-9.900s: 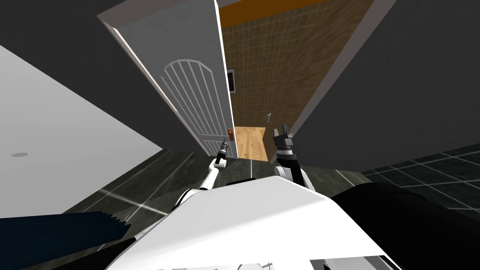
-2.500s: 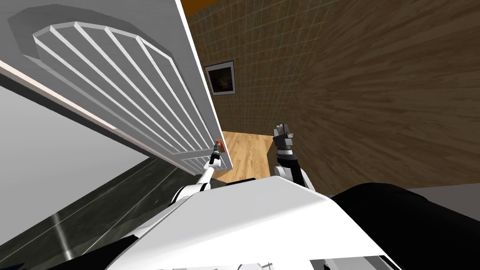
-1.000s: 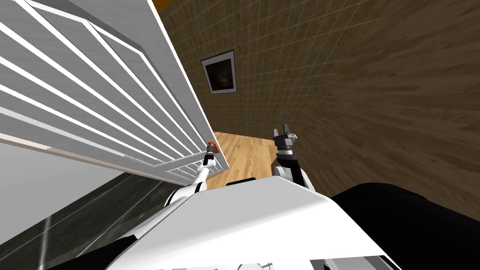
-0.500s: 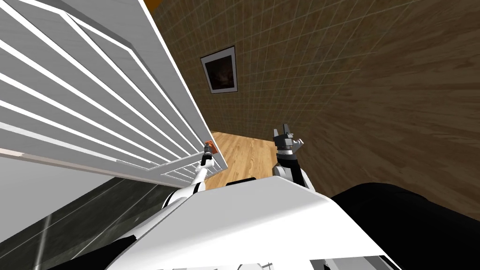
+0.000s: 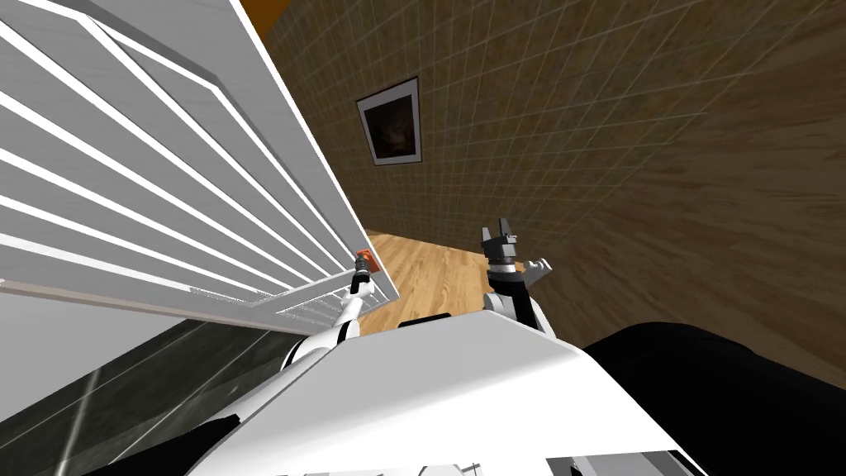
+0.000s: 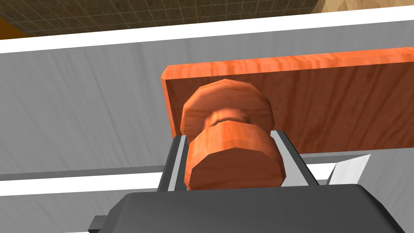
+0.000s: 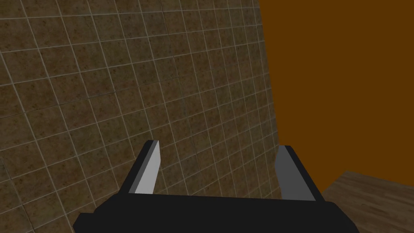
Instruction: Push the door open
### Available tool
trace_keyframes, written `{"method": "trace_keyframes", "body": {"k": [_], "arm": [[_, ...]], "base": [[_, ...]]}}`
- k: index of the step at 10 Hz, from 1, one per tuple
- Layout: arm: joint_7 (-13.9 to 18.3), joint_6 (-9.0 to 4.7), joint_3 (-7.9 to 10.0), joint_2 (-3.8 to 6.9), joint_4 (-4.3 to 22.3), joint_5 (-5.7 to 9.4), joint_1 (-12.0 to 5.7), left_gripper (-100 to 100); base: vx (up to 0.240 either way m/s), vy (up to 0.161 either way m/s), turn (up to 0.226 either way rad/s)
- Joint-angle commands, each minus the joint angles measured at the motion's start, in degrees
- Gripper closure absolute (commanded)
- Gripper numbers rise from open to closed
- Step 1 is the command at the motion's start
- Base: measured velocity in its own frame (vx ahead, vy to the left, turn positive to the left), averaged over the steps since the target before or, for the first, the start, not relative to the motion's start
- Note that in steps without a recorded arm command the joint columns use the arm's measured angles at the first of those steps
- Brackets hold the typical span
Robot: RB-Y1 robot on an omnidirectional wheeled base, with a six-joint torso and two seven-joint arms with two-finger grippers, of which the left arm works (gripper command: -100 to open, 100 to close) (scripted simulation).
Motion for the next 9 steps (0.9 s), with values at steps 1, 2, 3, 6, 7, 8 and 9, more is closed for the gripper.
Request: {"method": "trace_keyframes", "body": {"k": [1,2,3,6,7,8,9], "arm": [[-0.2,0.29,0.93,0.65,-0.3,0.3,0.14,100],[-0.3,0.29,1.24,0.77,-0.3,0.4,0.16,100],[-0.4,0.3,1.62,0.92,-0.2,0.52,0.19,100],[-0.7,0.58,2.7,1.33,-0.8,0.9,0.87,100],[-0.9,0.55,3.19,1.53,-0.7,1.06,0.95,100],[-1.1,0.52,3.74,1.75,-0.6,1.25,1.04,100],[-1.3,0.48,4.31,1.98,-0.6,1.44,1.14,100]], "base": [[0.138,-0.092,0.036],[0.175,-0.086,0.061],[0.151,-0.077,0.05],[0.14,-0.046,0.052],[0.215,-0.042,0.047],[0.202,-0.06,0.052],[0.205,-0.055,0.052]]}}
